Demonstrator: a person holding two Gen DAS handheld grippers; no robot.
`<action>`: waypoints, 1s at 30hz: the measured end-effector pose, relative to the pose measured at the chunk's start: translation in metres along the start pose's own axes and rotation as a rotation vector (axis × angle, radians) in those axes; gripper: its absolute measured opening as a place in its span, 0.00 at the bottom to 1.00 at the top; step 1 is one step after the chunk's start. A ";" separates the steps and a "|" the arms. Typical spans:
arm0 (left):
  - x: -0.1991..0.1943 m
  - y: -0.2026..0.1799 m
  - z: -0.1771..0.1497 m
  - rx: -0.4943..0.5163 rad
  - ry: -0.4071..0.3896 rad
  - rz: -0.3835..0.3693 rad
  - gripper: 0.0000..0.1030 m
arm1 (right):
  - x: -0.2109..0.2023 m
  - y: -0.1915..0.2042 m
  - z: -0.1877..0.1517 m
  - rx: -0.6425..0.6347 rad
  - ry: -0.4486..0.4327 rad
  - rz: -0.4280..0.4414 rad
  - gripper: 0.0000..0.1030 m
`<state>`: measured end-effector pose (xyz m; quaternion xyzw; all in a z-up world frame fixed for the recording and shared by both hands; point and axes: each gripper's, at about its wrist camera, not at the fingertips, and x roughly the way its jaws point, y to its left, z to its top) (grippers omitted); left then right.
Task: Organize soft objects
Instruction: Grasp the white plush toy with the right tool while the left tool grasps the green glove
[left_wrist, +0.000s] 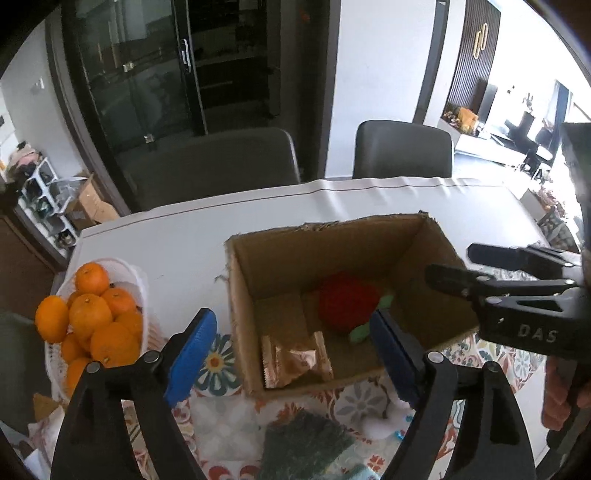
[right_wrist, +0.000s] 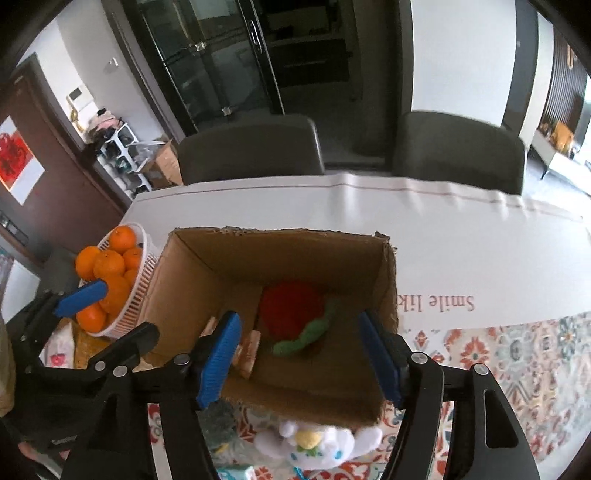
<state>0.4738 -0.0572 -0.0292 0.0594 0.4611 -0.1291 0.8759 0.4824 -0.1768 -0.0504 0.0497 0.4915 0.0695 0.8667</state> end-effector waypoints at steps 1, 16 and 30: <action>-0.003 0.001 -0.001 -0.001 -0.002 0.007 0.84 | -0.005 0.002 -0.001 -0.009 -0.008 -0.009 0.67; -0.047 -0.006 -0.044 0.083 0.021 0.076 0.93 | -0.046 0.023 -0.045 -0.085 -0.017 -0.095 0.75; -0.033 -0.019 -0.089 0.091 0.136 0.021 0.94 | -0.030 0.020 -0.088 -0.109 0.099 -0.096 0.75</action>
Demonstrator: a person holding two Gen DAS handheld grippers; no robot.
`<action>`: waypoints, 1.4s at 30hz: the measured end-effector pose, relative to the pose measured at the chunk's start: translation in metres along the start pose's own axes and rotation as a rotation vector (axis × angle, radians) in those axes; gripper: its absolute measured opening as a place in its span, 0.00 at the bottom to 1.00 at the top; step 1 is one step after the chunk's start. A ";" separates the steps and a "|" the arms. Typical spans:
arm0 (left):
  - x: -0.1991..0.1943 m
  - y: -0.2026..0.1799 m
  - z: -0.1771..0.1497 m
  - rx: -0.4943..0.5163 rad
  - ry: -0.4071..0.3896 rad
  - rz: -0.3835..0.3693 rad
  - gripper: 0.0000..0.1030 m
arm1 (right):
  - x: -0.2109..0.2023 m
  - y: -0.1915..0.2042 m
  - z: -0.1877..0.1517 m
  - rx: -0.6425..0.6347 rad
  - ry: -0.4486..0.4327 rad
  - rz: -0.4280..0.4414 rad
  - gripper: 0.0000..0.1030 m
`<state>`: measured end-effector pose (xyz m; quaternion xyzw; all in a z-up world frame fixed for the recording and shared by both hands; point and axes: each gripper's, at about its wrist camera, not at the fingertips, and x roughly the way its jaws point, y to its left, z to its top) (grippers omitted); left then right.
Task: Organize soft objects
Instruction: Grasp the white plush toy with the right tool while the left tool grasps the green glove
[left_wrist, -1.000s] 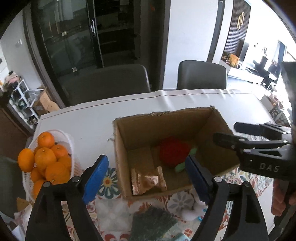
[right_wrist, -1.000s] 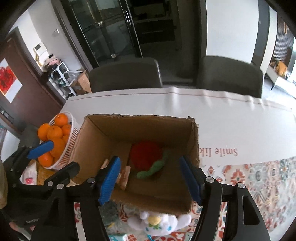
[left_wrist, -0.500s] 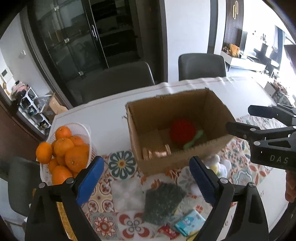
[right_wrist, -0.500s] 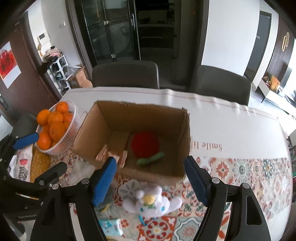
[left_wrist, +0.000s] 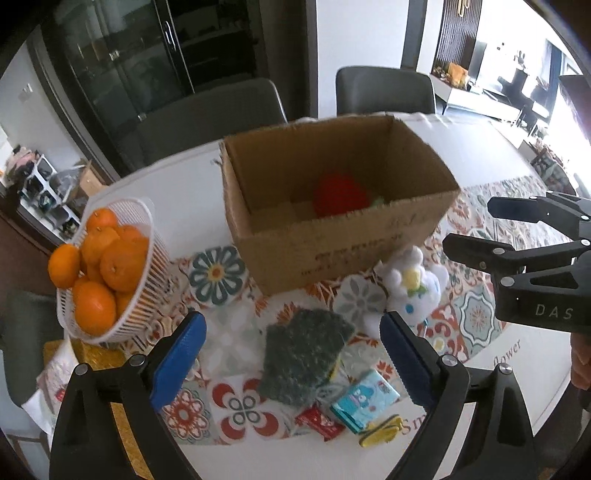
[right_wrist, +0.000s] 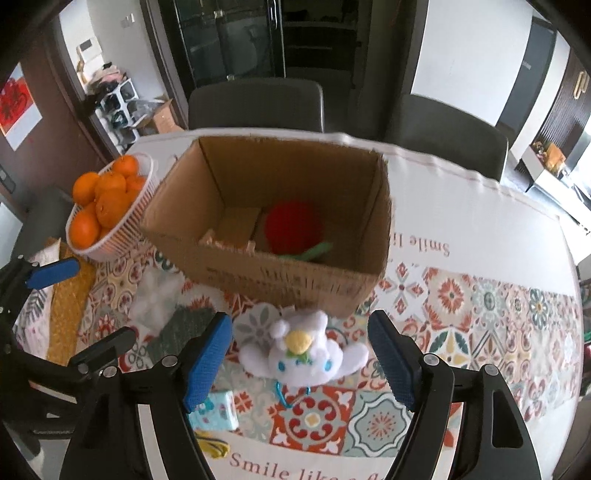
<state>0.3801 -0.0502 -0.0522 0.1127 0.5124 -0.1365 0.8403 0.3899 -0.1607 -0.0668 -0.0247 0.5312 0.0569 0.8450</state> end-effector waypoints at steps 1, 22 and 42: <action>0.003 -0.001 -0.003 0.002 0.008 -0.003 0.94 | 0.003 0.000 -0.002 -0.001 0.008 0.001 0.75; 0.075 -0.014 -0.037 -0.001 0.170 -0.073 0.94 | 0.079 -0.006 -0.033 -0.029 0.119 0.024 0.75; 0.147 -0.006 -0.055 -0.085 0.279 -0.081 0.90 | 0.137 0.001 -0.035 -0.088 0.138 0.008 0.75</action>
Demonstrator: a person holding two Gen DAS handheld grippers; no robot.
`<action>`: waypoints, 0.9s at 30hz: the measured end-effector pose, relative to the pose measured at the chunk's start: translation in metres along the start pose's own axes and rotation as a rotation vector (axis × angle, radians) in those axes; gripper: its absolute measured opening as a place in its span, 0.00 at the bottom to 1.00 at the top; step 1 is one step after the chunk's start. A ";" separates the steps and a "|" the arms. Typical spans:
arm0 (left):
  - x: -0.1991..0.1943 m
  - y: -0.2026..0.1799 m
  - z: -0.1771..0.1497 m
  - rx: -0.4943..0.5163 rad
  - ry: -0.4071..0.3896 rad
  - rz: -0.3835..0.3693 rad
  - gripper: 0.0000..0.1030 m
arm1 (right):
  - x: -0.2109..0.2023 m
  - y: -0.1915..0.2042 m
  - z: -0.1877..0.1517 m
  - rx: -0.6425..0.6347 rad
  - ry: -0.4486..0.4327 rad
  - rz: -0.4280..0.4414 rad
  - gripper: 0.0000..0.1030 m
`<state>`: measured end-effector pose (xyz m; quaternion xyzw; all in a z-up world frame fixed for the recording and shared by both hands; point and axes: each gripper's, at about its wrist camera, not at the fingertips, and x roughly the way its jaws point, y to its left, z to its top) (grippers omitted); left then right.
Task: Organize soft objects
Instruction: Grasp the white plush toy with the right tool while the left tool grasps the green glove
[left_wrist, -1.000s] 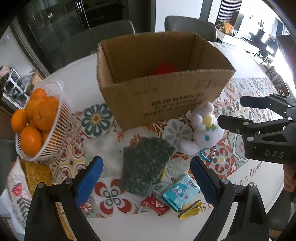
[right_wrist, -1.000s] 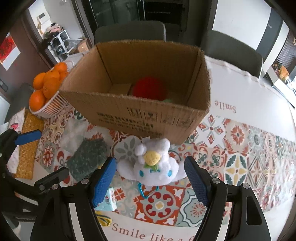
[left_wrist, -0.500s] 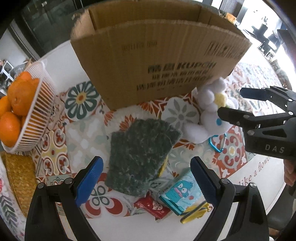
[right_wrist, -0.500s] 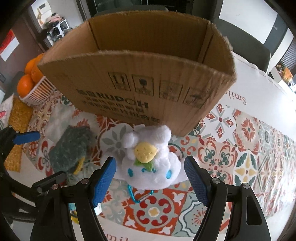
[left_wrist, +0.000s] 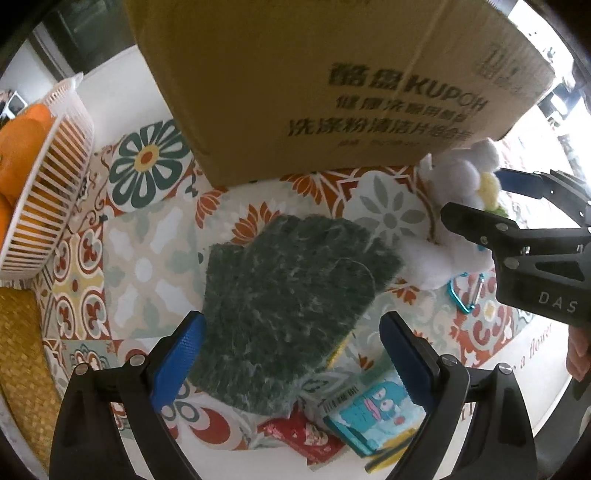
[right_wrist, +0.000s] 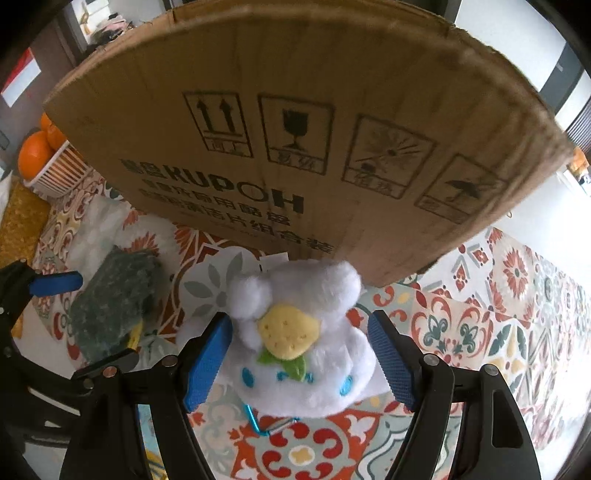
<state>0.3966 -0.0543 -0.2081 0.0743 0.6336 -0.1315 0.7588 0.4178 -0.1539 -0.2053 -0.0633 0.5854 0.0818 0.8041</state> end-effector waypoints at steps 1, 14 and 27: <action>0.002 0.001 0.000 -0.006 0.001 -0.002 0.88 | 0.002 0.001 0.001 0.000 -0.003 0.001 0.75; 0.014 0.022 0.001 -0.095 -0.042 -0.058 0.54 | 0.018 -0.009 0.011 0.076 -0.020 0.024 0.53; -0.015 0.026 -0.013 -0.079 -0.129 -0.075 0.16 | -0.015 -0.010 -0.022 0.136 -0.092 0.052 0.50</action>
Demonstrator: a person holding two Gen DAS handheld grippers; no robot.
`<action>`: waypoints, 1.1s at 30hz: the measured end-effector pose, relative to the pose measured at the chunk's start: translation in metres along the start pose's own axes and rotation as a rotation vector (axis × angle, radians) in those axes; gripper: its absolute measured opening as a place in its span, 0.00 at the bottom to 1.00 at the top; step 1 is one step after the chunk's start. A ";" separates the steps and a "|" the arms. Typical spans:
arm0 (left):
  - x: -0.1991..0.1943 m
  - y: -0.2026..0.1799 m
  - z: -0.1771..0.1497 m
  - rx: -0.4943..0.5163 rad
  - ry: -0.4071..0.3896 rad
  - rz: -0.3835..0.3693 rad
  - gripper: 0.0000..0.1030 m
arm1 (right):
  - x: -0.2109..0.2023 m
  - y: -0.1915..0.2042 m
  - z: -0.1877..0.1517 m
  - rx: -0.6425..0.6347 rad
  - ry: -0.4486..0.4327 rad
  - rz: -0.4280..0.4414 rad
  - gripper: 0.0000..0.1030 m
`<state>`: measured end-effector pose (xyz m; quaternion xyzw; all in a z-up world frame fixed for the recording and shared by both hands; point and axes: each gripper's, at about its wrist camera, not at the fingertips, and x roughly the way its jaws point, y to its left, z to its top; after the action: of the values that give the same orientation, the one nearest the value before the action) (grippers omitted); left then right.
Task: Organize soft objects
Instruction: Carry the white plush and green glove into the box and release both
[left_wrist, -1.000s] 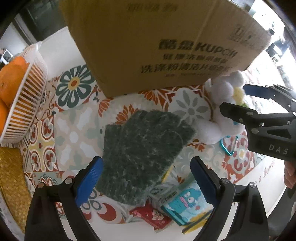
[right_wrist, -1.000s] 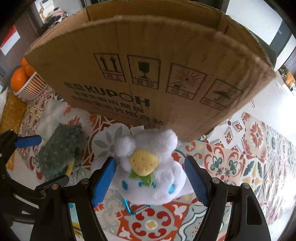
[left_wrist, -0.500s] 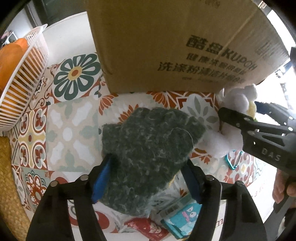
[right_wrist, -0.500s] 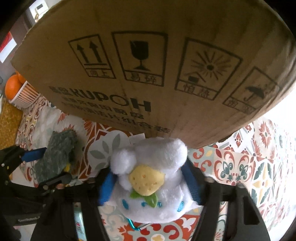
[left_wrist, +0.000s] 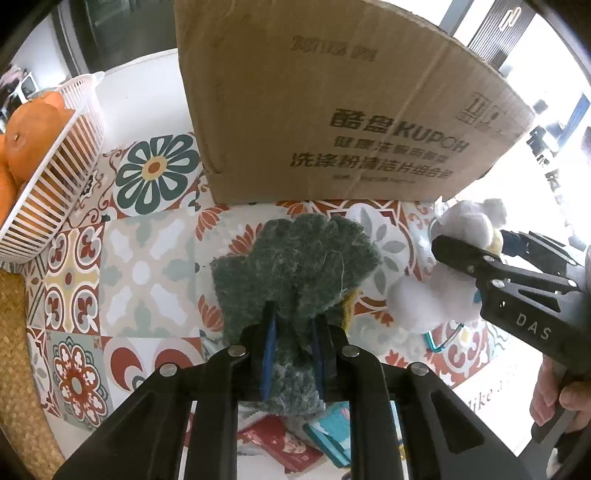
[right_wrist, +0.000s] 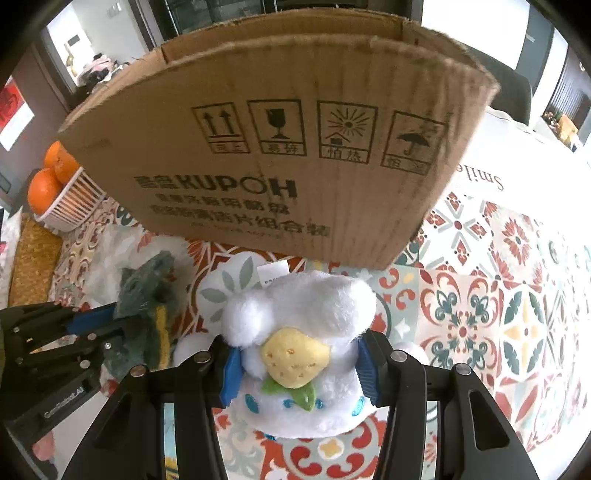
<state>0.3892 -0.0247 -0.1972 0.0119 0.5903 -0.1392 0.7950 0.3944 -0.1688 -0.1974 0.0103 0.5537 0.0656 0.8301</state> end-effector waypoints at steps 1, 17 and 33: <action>-0.002 0.001 -0.001 0.001 -0.007 -0.003 0.16 | -0.003 0.002 -0.001 0.002 -0.009 -0.002 0.50; -0.078 0.008 -0.017 0.006 -0.172 -0.023 0.16 | -0.080 0.004 -0.007 0.022 -0.173 0.007 0.50; -0.166 -0.020 -0.014 0.034 -0.361 -0.030 0.16 | -0.162 0.012 0.006 0.003 -0.363 0.023 0.50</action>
<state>0.3275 -0.0074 -0.0420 -0.0087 0.4356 -0.1609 0.8856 0.3378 -0.1763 -0.0455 0.0298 0.3949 0.0713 0.9155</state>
